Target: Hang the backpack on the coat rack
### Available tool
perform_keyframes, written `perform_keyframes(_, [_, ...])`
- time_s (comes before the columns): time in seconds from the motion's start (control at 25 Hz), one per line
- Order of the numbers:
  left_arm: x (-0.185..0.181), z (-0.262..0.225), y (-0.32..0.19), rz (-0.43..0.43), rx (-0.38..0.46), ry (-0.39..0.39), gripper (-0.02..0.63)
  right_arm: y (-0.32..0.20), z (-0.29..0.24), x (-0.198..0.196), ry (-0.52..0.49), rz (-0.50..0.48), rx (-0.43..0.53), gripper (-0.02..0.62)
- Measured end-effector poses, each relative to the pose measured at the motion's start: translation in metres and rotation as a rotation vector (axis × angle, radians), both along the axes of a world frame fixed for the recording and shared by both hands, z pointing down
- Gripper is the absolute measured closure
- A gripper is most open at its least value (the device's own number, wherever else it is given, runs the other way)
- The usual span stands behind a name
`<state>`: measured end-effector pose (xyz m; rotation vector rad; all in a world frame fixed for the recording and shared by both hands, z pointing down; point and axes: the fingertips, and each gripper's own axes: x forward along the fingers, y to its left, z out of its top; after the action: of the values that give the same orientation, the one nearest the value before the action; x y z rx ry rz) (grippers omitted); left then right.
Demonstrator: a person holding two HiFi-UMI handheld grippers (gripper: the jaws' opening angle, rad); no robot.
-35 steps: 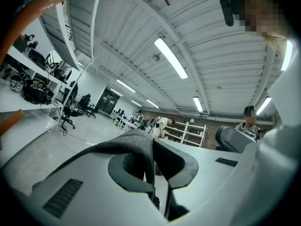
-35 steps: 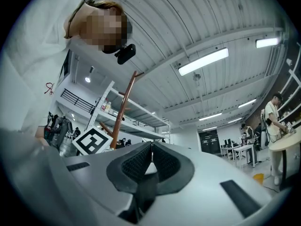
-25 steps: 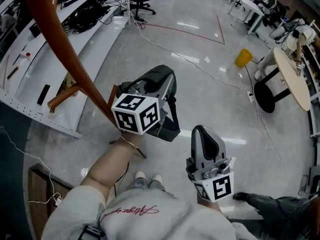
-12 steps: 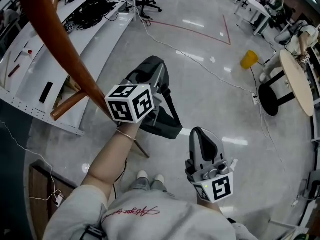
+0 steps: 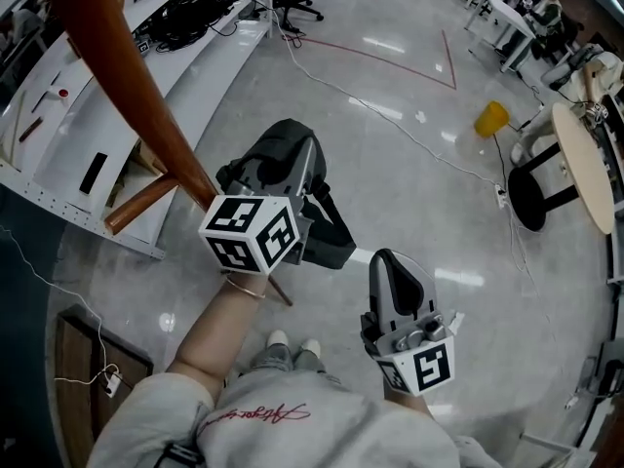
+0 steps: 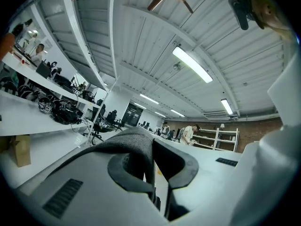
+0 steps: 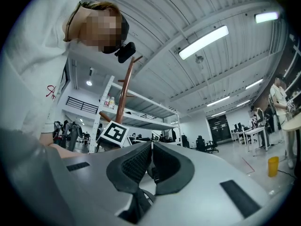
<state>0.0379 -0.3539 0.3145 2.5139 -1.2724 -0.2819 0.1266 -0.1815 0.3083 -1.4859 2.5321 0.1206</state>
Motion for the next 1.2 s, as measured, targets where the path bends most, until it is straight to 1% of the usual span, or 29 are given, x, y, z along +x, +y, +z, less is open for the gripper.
perform_keyframes(0.08, [-0.007, 0.006, 0.003, -0.017, -0.003, 0.001, 0.563, 0.001, 0.002, -0.003, -0.002, -0.008, -0.006, 0.574])
perform_keyframes(0.24, [-0.02, 0.021, 0.007, -0.033, -0.045, 0.026, 0.563, 0.001, 0.006, -0.009, 0.0, -0.023, -0.017, 0.574])
perform_keyframes(0.44, [-0.018, 0.026, 0.026, -0.013, -0.024, 0.003, 0.563, 0.001, 0.008, -0.014, -0.003, -0.041, -0.028, 0.574])
perform_keyframes(0.56, [-0.021, 0.032, 0.036, -0.01, -0.027, 0.017, 0.563, 0.0, 0.009, -0.017, -0.002, -0.05, -0.031, 0.574])
perform_keyframes(0.8, [-0.036, 0.064, 0.037, -0.042, -0.119, 0.048, 0.563, 0.0, 0.014, -0.024, -0.005, -0.07, -0.05, 0.574])
perform_keyframes(1.04, [-0.04, 0.076, 0.036, -0.034, -0.122, 0.027, 0.563, -0.001, 0.017, -0.031, -0.008, -0.083, -0.059, 0.574])
perform_keyframes(1.2, [-0.036, 0.085, 0.036, -0.041, -0.148, -0.011, 0.563, 0.001, 0.017, -0.029, -0.006, -0.086, -0.062, 0.575])
